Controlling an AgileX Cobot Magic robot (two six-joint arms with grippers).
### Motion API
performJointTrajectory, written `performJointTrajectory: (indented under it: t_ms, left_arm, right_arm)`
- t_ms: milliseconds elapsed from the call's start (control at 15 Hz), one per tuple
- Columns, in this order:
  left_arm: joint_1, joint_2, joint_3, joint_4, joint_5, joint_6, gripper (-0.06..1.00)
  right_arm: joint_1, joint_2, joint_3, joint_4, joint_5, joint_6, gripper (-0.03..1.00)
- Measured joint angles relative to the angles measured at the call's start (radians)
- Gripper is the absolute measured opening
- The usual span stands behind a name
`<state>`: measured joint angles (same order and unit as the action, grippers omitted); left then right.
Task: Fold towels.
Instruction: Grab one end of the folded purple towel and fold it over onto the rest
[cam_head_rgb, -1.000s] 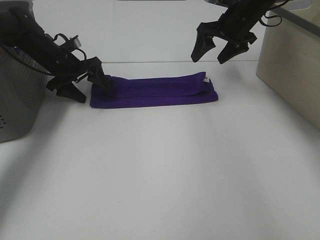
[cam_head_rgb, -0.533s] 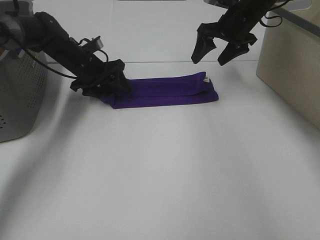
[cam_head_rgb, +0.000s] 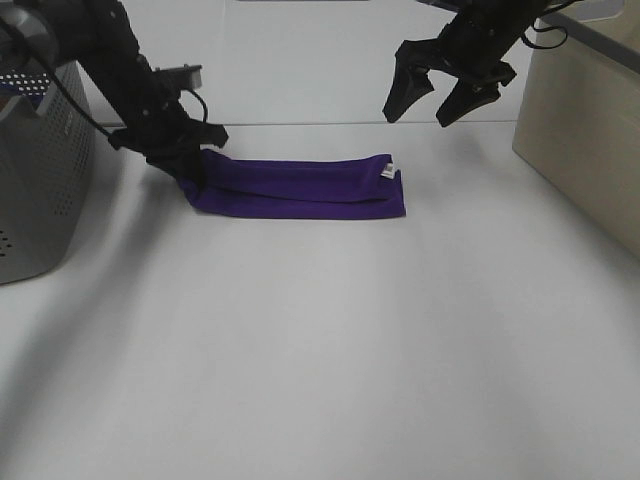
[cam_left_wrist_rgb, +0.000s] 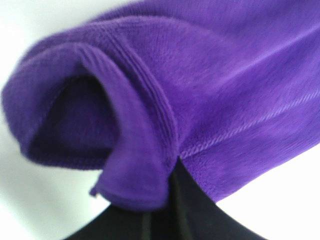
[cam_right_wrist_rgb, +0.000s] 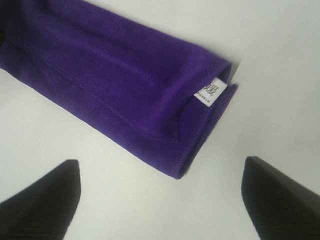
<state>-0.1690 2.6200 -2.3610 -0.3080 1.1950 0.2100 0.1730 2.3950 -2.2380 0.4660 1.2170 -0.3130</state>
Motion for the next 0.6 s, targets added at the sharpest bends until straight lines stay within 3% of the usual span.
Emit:
performJointTrajectory:
  t_ms: [67,267,600]
  left_arm:
    - [0.001,0.0,-0.07,0.017,0.007,-0.006,0.03]
    - [-0.028,-0.003,-0.195,-0.04,0.009,-0.002,0.03]
    - [-0.187,0.016,-0.206,-0.008,0.011,0.027,0.02]
  right_arm:
    - [0.0,-0.015,0.0,0.001,0.0,0.007,0.85]
    - [0.0,-0.089,0.0,0.001,0.001,0.012,0.85]
    - [0.0,-0.207,0.0,0.006,0.002,0.012,0.85]
